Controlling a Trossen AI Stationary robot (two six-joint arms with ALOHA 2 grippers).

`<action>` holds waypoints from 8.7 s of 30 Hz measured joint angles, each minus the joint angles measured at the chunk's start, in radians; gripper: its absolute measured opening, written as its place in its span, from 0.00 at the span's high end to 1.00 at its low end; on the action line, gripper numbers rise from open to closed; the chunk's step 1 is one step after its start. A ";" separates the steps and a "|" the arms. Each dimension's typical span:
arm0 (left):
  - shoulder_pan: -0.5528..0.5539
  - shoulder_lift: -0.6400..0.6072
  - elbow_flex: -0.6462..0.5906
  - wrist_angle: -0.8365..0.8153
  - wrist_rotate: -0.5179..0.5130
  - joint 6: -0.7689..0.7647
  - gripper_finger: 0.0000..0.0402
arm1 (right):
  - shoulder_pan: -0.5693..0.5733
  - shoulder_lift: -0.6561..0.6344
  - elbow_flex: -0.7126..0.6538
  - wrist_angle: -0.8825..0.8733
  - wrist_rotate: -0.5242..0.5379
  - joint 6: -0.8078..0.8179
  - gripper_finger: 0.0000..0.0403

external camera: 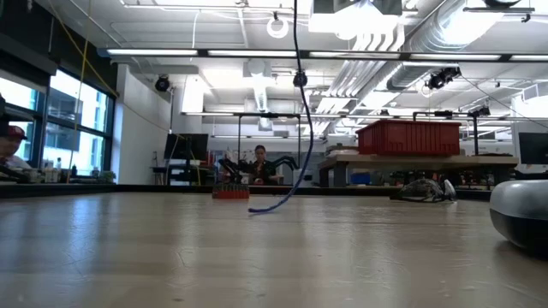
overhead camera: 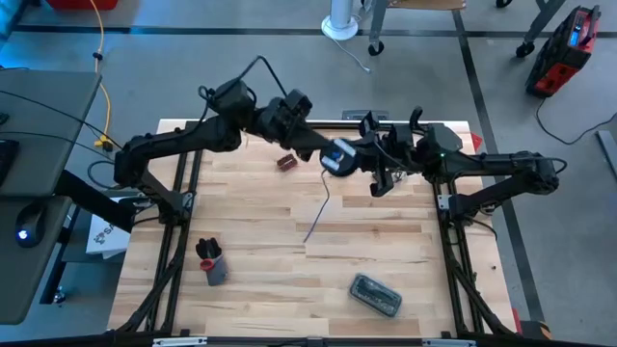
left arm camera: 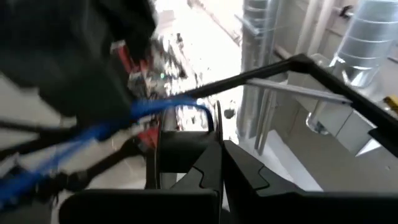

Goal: Coil cords
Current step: Coil the blue wire onto the spool

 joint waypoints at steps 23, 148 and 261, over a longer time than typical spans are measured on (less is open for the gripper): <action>0.017 0.131 0.155 0.164 -0.051 0.011 1.00 | -0.010 0.109 0.001 0.211 0.103 0.176 1.00; 0.127 -0.068 0.293 -0.169 -0.084 0.517 1.00 | 0.049 0.373 0.671 -0.718 0.519 -0.112 0.75; 0.197 -0.181 0.293 -0.421 -0.070 0.464 1.00 | 0.023 0.352 0.671 -0.746 0.188 -0.001 0.49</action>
